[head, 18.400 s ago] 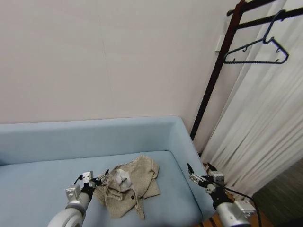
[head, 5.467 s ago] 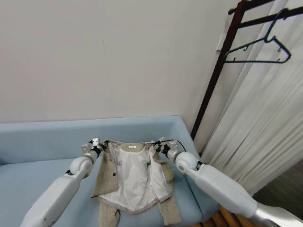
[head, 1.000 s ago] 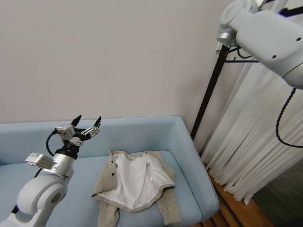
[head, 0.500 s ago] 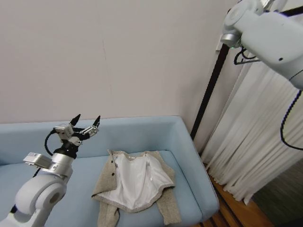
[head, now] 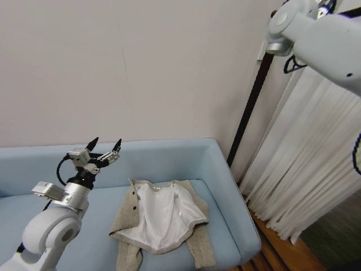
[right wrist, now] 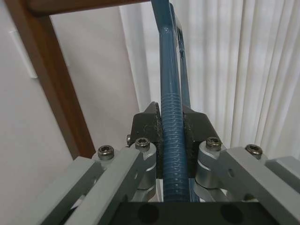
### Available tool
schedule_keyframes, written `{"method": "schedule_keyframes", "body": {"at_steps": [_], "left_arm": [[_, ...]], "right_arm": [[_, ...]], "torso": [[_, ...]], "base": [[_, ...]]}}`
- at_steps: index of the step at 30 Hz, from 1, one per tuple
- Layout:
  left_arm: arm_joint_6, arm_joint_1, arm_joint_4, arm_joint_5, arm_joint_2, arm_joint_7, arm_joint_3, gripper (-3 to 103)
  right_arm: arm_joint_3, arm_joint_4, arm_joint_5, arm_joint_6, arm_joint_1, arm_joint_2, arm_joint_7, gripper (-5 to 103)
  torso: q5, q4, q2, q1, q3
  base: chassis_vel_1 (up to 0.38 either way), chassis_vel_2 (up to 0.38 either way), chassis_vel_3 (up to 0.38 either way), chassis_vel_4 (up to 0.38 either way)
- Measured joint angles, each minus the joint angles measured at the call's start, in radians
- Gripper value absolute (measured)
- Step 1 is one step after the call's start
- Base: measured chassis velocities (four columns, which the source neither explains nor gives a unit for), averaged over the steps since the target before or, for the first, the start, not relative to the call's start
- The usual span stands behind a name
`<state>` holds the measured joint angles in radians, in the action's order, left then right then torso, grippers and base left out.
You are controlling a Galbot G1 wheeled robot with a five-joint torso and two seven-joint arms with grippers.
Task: Pick up the clothes from the sofa and hang them on the clothes hanger.
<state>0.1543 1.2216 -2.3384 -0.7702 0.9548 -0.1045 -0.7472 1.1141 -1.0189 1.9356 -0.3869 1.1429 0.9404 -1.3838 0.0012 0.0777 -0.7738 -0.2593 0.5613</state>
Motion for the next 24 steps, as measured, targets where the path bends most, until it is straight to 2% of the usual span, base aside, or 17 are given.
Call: {"method": "schedule_keyframes", "body": {"at_steps": [2, 4, 5, 10, 14, 16, 17, 19, 20, 24], "left_arm": [[0.000, 0.001, 0.003, 0.000, 0.001, 0.000, 0.000, 100], [0.000, 0.002, 0.019, 0.000, 0.000, 0.000, -0.003, 100], [0.000, 0.002, 0.019, 0.000, 0.000, 0.000, -0.003, 100], [0.002, 0.002, 0.044, 0.003, -0.003, -0.002, -0.005, 100], [0.017, 0.006, 0.078, 0.026, -0.002, -0.037, -0.003, 100], [0.023, 0.010, 0.086, 0.031, -0.002, -0.051, -0.003, 100], [0.030, 0.013, 0.096, 0.036, -0.002, -0.065, -0.003, 100], [0.034, 0.022, 0.125, 0.051, -0.005, -0.091, -0.006, 100], [0.034, 0.022, 0.125, 0.051, -0.005, -0.091, -0.006, 100], [0.027, 0.050, 0.162, 0.061, -0.014, -0.098, -0.026, 100]], "right_arm": [[0.008, -0.056, 0.010, 0.000, 0.007, -0.020, -0.006, 8], [0.031, -0.192, 0.036, 0.000, 0.033, -0.076, -0.013, 8], [0.031, -0.192, 0.036, 0.000, 0.033, -0.076, -0.013, 8], [0.067, -0.362, 0.078, 0.000, 0.063, -0.170, -0.026, 8], [0.081, -0.580, 0.165, -0.008, 0.082, -0.290, -0.025, 8], [0.075, -0.629, 0.192, -0.012, 0.082, -0.315, -0.012, 8], [0.066, -0.673, 0.208, -0.011, 0.080, -0.341, 0.010, 8], [0.059, -0.768, 0.165, 0.001, 0.061, -0.398, 0.091, 8], [0.059, -0.768, 0.165, 0.001, 0.061, -0.398, 0.091, 8], [-0.026, -0.903, 0.139, -0.038, -0.042, -0.506, 0.307, 8]], "torso": [[0.0000, -0.0001, 0.000, 0.000, 0.000], [0.0000, -0.0001, 0.000, 0.000, 0.000], [0.0000, -0.0001, 0.000, 0.000, 0.000], [0.0001, 0.0003, 0.000, 0.000, 0.000], [0.0004, 0.0006, 0.000, 0.000, 0.000], [0.0005, 0.0005, 0.000, 0.000, 0.000], [0.0003, 0.0001, 0.000, 0.000, 0.000], [-0.0001, 0.0002, 0.000, 0.000, 0.000], [-0.0001, 0.0002, 0.000, 0.000, 0.000], [0.0001, 0.0002, 0.000, 0.000, 0.000]], "base": [[0.000, 0.000, 0.000, 0.000], [0.000, 0.000, 0.000, 0.000], [0.000, 0.000, 0.000, 0.000], [0.000, 0.000, 0.000, 0.000], [0.000, 0.000, 0.000, 0.000], [0.000, 0.000, 0.000, 0.000], [0.000, 0.000, 0.000, 0.000], [0.000, 0.000, 0.000, 0.000], [0.000, 0.000, 0.000, 0.000], [0.000, 0.000, 0.000, 0.000]]}}
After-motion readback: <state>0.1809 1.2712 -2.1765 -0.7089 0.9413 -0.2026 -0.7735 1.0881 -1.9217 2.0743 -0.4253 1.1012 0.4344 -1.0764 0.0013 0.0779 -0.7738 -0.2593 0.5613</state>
